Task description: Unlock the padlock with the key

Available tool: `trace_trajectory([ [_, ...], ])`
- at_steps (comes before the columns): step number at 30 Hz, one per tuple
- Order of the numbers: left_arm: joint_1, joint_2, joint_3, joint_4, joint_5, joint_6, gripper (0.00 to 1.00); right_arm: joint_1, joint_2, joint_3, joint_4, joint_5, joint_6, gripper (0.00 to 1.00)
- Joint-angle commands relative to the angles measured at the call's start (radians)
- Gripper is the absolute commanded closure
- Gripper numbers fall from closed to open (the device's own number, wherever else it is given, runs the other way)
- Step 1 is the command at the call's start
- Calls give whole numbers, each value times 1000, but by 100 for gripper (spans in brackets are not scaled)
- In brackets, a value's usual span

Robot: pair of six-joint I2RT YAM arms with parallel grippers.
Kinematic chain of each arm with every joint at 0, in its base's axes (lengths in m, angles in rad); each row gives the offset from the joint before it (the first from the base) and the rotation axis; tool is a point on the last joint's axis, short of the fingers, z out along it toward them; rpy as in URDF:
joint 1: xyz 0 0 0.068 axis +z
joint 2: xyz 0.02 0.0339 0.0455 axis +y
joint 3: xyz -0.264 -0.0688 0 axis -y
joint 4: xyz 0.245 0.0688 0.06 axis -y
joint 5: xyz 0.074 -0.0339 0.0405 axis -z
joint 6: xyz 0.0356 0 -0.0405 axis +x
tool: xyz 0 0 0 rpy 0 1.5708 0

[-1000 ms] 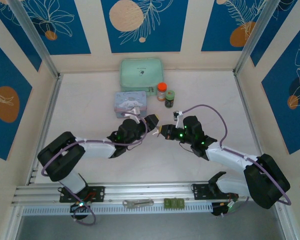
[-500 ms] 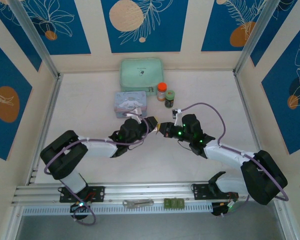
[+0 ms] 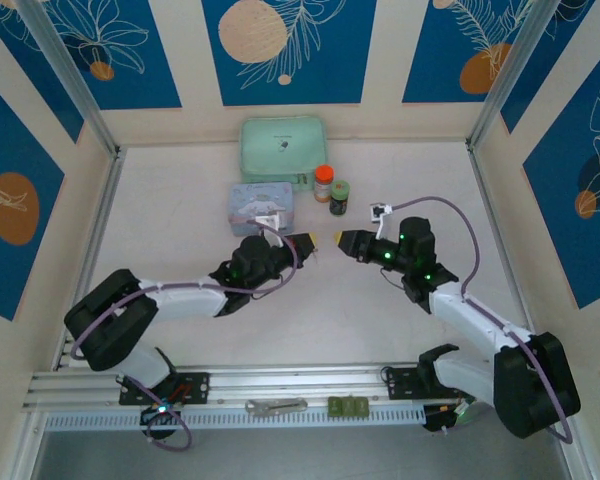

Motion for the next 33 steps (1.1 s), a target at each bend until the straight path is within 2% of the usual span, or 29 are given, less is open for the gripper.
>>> trace_trajectory([
  [1,14,-32,-45,84,106,90,100,-32,26,32,25,-220,-15,72],
  [6,25,-23,-58,178,196,65,100,-14,110,65,106,-335,16,77],
  [11,29,18,-56,264,223,18,100,35,158,76,152,-358,31,77],
  [22,29,106,-70,448,152,-86,100,46,165,14,243,-357,92,77],
  [24,28,121,-70,478,141,-106,100,45,156,-2,246,-348,95,72],
  [29,29,114,-74,462,105,-113,100,41,124,-32,258,-334,110,67],
  [33,30,111,-74,453,88,-125,100,41,111,-39,270,-326,115,67],
])
